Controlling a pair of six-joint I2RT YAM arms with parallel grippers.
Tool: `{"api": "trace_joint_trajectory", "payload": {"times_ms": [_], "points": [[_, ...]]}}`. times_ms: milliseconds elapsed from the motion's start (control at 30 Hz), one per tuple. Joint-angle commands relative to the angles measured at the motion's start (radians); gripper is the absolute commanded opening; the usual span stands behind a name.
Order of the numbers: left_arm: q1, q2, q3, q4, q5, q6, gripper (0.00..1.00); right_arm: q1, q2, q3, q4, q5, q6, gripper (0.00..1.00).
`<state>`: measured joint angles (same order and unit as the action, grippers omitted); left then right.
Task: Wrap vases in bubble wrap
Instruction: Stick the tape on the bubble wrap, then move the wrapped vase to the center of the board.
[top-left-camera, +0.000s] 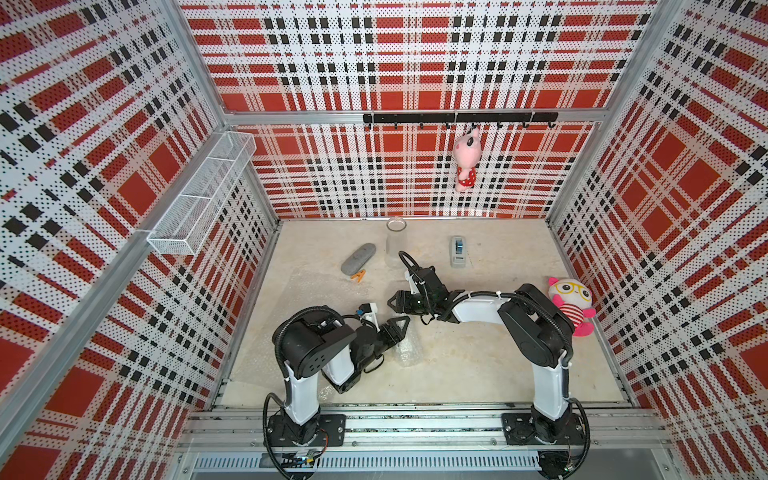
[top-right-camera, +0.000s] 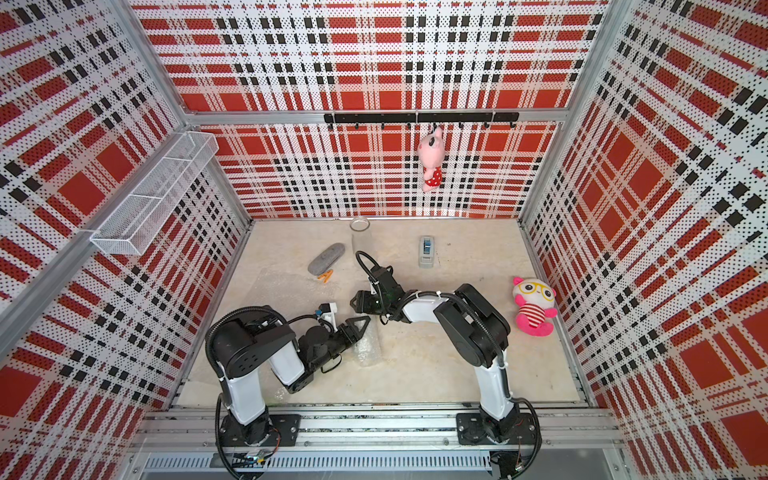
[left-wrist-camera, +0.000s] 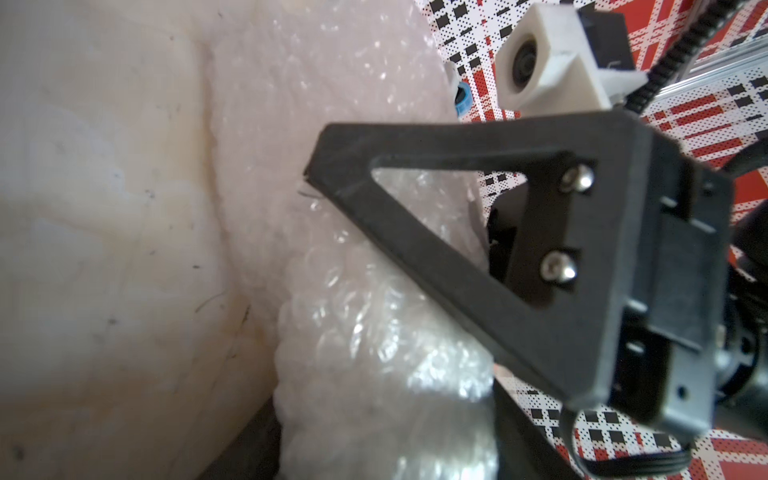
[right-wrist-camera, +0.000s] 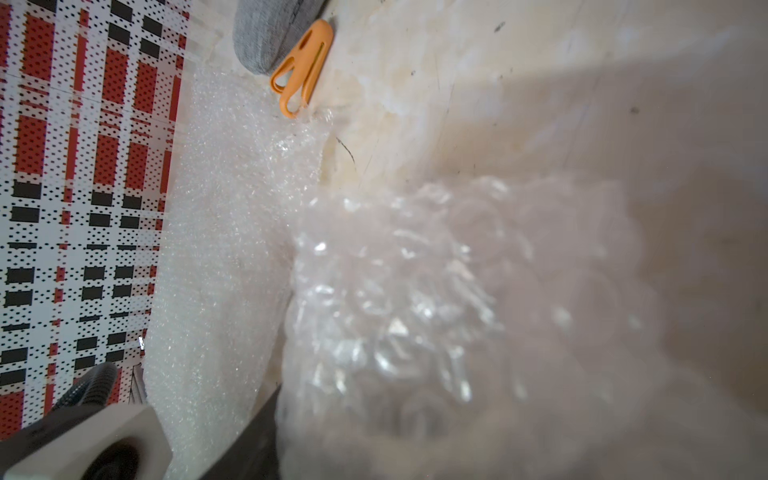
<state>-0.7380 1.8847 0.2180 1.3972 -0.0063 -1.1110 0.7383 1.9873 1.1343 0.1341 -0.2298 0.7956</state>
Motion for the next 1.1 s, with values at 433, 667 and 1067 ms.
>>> {"api": "trace_joint_trajectory", "payload": {"times_ms": [433, 667, 1067], "points": [[-0.108, -0.103, -0.050, -0.094, -0.170, 0.008, 0.98, -0.143, -0.192, -0.148, -0.069, 0.084, -0.129, 0.48], [-0.115, -0.122, -0.005, -0.125, -0.124, 0.023, 0.98, -0.317, -0.334, -0.253, -0.126, 0.111, -0.211, 0.47], [-0.134, -0.430, 0.166, -0.752, -0.333, 0.292, 0.98, -0.659, -0.314, -0.137, -0.162, 0.070, -0.310, 0.46]]}}
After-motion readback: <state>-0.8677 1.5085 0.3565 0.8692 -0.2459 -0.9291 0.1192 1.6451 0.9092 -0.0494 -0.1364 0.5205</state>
